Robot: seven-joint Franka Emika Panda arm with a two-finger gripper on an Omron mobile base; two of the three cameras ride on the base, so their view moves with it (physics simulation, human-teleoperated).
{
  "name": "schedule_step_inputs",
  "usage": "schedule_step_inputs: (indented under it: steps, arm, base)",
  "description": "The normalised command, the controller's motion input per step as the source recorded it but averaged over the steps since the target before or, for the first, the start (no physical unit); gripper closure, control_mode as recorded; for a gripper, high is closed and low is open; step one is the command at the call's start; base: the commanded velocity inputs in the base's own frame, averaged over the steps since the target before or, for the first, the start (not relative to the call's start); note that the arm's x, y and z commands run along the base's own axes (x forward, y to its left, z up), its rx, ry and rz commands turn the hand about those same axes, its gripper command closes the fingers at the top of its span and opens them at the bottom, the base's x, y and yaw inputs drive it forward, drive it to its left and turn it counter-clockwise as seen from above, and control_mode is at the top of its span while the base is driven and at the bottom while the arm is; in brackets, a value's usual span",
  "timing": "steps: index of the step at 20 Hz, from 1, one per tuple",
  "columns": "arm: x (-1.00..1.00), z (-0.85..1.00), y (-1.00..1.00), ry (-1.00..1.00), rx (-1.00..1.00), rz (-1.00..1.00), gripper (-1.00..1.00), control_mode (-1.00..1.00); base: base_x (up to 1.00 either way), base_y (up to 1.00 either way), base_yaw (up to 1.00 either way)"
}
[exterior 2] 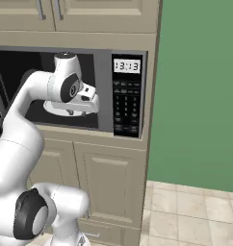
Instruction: Close the microwave door.
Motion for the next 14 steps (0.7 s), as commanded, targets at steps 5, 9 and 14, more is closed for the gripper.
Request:
schedule_step_inputs:
  steps: [5,9,14]
  arm:
    - [0.0,0.0,0.0,0.0,0.0,0.0,-1.0,1.0]
    - [0.0,0.0,0.0,0.0,0.0,0.0,-1.0,1.0]
    - [0.0,0.0,0.0,0.0,0.0,0.0,-1.0,1.0]
  base:
    - [-0.2,0.15,-0.01]
    - [-0.5,0.31,-0.03]
    - [-0.72,0.29,-0.04]
